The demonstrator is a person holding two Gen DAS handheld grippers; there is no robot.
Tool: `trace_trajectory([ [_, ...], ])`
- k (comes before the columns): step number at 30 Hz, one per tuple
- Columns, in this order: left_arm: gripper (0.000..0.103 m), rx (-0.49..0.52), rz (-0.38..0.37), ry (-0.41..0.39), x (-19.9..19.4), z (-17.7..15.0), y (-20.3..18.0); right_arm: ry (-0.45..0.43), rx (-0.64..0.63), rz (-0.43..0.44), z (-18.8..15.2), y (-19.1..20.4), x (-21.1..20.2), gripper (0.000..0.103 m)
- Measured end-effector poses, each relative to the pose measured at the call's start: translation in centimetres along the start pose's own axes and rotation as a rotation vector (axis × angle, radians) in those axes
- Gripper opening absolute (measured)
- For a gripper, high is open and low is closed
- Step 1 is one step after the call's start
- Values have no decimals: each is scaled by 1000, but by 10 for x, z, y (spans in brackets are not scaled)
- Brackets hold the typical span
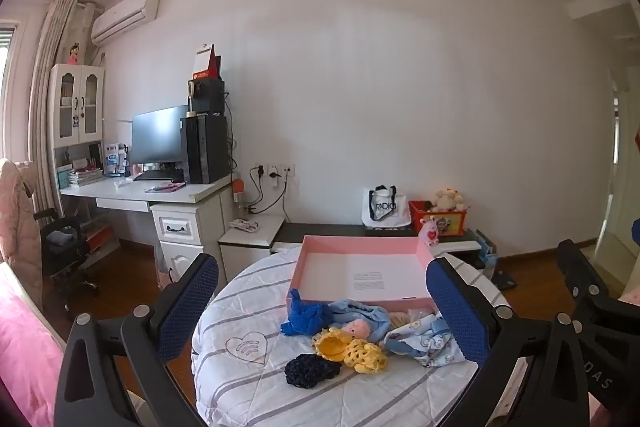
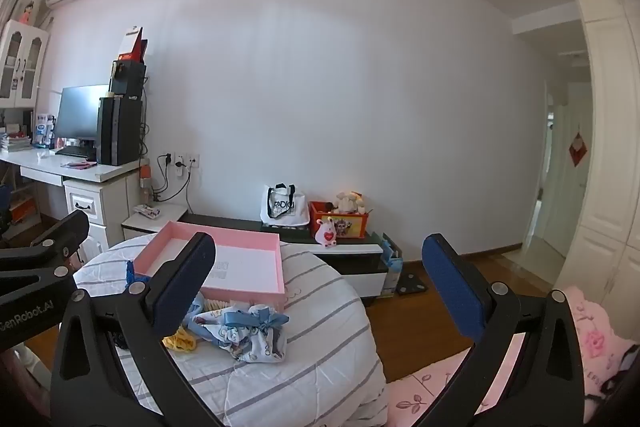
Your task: Organize soft objects
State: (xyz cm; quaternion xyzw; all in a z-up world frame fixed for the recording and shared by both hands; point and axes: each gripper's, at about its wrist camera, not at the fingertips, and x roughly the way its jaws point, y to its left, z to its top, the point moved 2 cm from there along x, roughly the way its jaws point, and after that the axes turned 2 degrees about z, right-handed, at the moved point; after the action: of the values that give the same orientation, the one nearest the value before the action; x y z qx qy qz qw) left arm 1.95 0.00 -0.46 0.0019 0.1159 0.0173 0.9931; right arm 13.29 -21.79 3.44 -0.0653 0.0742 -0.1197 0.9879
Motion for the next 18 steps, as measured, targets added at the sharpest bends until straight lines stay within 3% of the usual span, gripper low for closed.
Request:
trace_trajectory([
  [18, 103, 4, 8, 15, 0, 2, -2, -19, -5, 18, 4, 1, -6, 103],
])
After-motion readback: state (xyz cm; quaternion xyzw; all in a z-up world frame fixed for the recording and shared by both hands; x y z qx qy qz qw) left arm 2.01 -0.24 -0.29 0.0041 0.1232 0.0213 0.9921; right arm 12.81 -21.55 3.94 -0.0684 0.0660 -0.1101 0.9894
